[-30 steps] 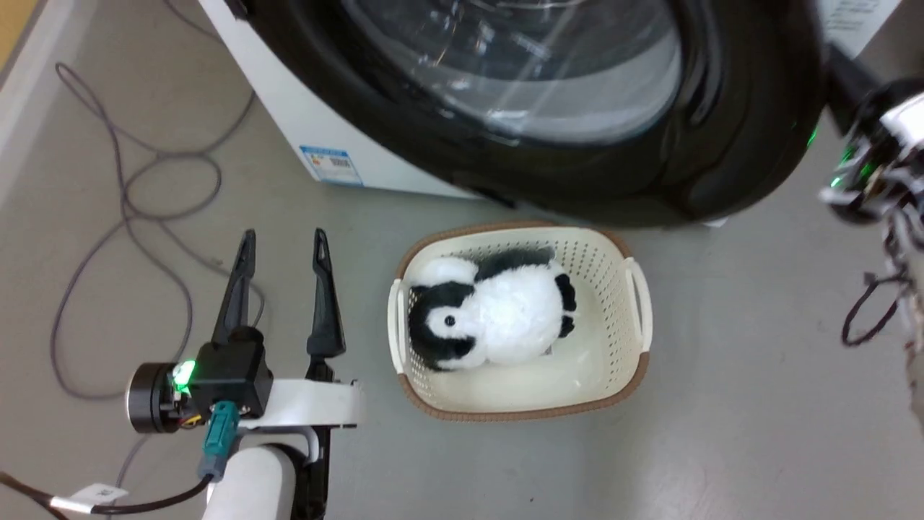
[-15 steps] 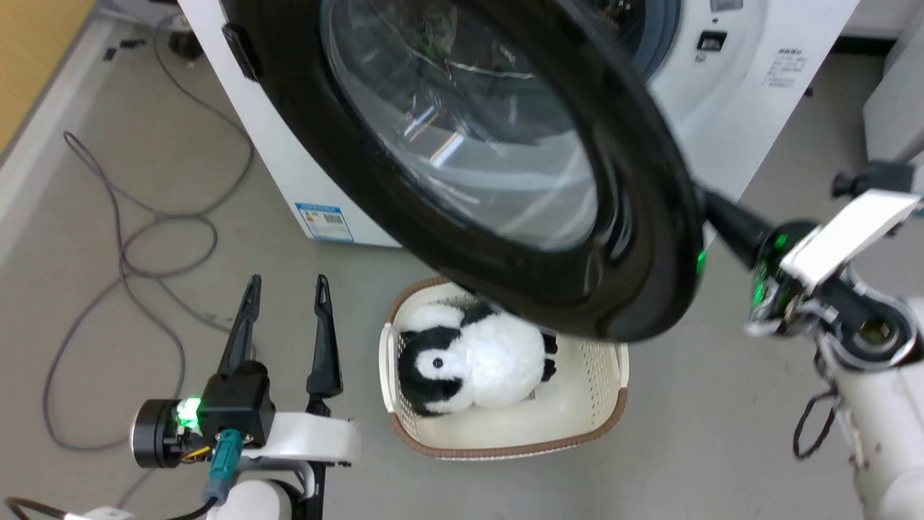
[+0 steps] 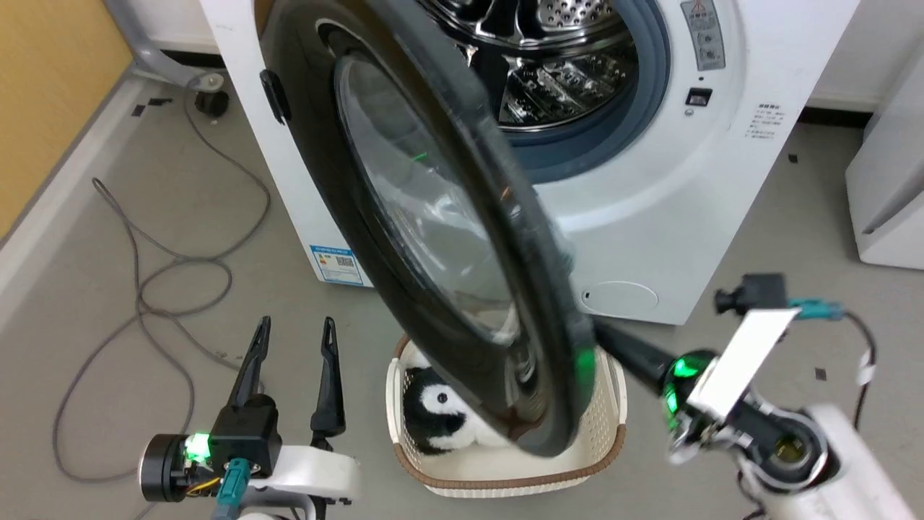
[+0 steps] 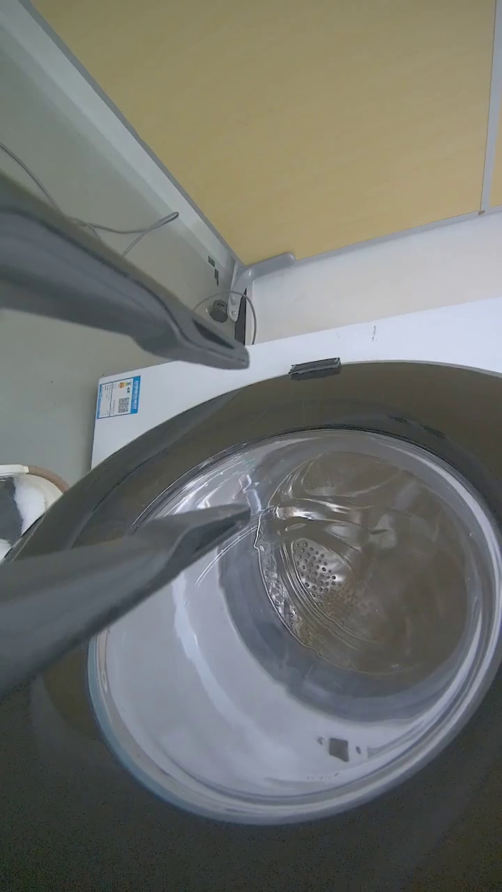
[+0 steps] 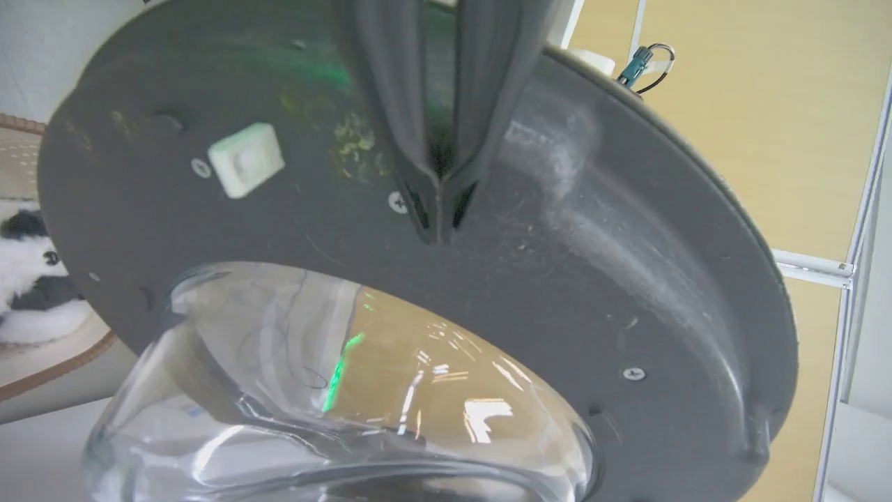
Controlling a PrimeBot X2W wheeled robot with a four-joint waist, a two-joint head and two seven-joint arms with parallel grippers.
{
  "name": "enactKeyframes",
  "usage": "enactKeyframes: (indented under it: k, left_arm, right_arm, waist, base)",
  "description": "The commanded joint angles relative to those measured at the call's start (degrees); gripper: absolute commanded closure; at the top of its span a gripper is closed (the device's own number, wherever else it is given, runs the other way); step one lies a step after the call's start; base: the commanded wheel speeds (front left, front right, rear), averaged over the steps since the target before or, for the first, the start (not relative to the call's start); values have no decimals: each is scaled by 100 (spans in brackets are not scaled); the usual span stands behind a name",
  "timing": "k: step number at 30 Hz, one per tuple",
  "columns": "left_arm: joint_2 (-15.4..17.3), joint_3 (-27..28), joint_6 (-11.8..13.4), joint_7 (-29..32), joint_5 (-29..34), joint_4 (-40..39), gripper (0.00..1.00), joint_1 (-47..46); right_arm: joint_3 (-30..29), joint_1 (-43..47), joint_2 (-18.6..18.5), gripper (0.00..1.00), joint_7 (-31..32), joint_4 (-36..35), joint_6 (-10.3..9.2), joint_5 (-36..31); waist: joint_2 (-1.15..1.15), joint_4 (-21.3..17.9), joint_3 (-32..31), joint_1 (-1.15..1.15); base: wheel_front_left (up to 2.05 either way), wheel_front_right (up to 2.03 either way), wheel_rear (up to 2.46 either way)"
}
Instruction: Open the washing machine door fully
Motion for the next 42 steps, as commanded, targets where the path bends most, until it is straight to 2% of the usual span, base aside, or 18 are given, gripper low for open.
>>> enactKeyframes:
  k: [1,13,21,25,33,40,41,42]
  left_arm:
    - [19,19,-3,-32,62,13,0,70]
    - [22,19,-39,-32,77,77,0,146]
    - [22,35,-31,-32,77,117,0,225]
    - [27,41,-33,-32,78,148,0,314]
    - [70,86,-51,-32,73,163,0,393]
    - [91,112,-46,-32,80,153,0,460]
    - [91,112,-46,-32,80,153,0,460]
    - [94,118,-44,-32,79,151,0,474]
  right_arm:
    - [55,133,64,100,28,-68,6,-22]
    - [787,596,426,100,60,-696,6,-179]
    - [1195,775,469,100,71,-869,6,-238]
    - [1138,890,427,100,-226,-1006,6,-278]
    - [550,1003,232,100,-1377,-1344,6,-510]
    - [151,934,-141,100,-3432,-1328,6,-1729]
    - [151,934,-141,100,-3432,-1328,6,-1729]
    - [119,923,-232,100,-3781,-1270,6,-1998]
  waist:
    - [0,11,-26,1]
    - [0,118,-135,1]
    - [0,137,-237,1]
    - [0,123,-360,1]
    - [0,51,-498,1]
    - [0,-42,-594,1]
    - [0,-42,-594,1]
    - [0,-59,-608,1]
  base:
    - [0,0,0]
    - [0,0,0]
    - [0,0,0]
    - [0,0,0]
    - [0,0,0]
    - [0,0,0]
    - [0,0,0]
    - [0,0,0]
